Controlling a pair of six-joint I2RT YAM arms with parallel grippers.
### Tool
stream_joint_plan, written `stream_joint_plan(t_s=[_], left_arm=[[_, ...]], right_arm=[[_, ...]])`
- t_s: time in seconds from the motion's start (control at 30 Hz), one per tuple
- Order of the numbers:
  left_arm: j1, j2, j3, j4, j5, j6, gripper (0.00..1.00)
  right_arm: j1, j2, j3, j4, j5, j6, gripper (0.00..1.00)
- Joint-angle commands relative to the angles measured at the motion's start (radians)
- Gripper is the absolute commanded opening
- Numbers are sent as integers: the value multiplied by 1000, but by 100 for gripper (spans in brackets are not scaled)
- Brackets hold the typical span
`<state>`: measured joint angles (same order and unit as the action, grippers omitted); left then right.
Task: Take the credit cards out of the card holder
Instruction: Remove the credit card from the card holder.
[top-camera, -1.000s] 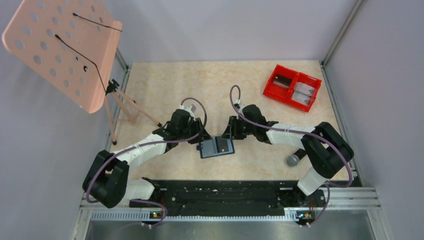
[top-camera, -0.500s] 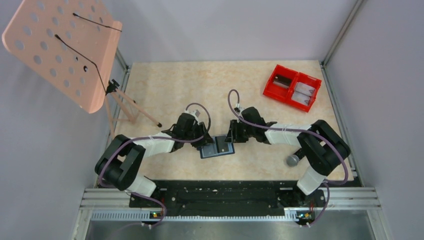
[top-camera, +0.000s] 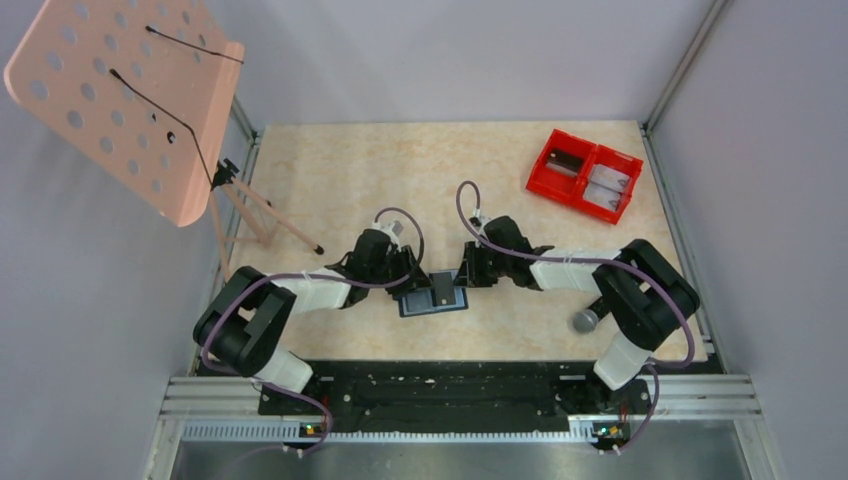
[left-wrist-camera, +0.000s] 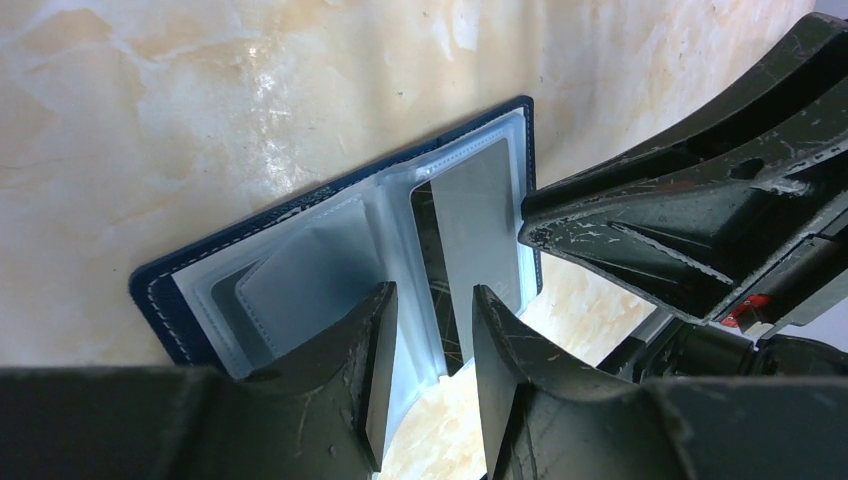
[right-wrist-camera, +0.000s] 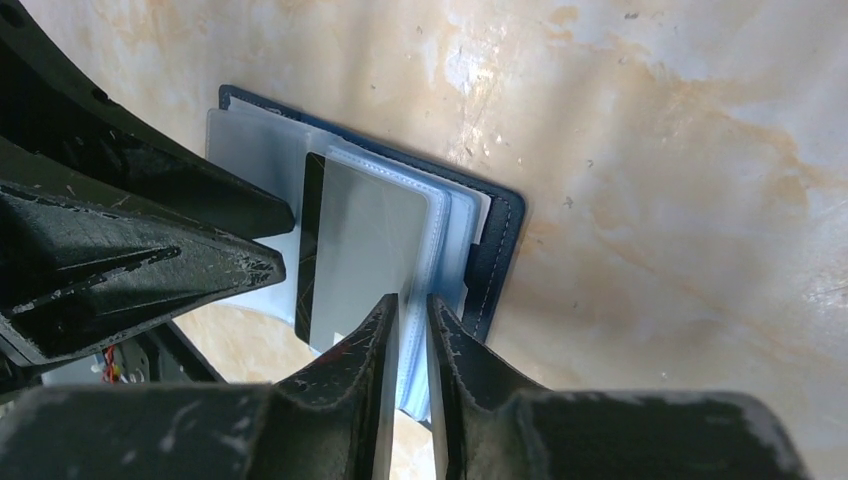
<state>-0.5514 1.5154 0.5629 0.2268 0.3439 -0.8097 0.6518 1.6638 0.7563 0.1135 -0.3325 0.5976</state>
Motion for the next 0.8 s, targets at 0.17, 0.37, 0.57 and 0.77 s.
stream_joint_plan(t_s=[0.17,0.37,0.57,0.77], left_arm=[[-17,18,-9,64,35,-2,38],[-16,22,-8,71,45,-9,37],[-17,19,-9,80,60,-23,35],[-16,20,-16,109,84,-53,33]], right_arm=[[0,23,-28,26,3,4,6],[1,26,-31,31,1,6,2],[0,29,-31,29,4,9,0],[0,34,-36,34,0,12,0]])
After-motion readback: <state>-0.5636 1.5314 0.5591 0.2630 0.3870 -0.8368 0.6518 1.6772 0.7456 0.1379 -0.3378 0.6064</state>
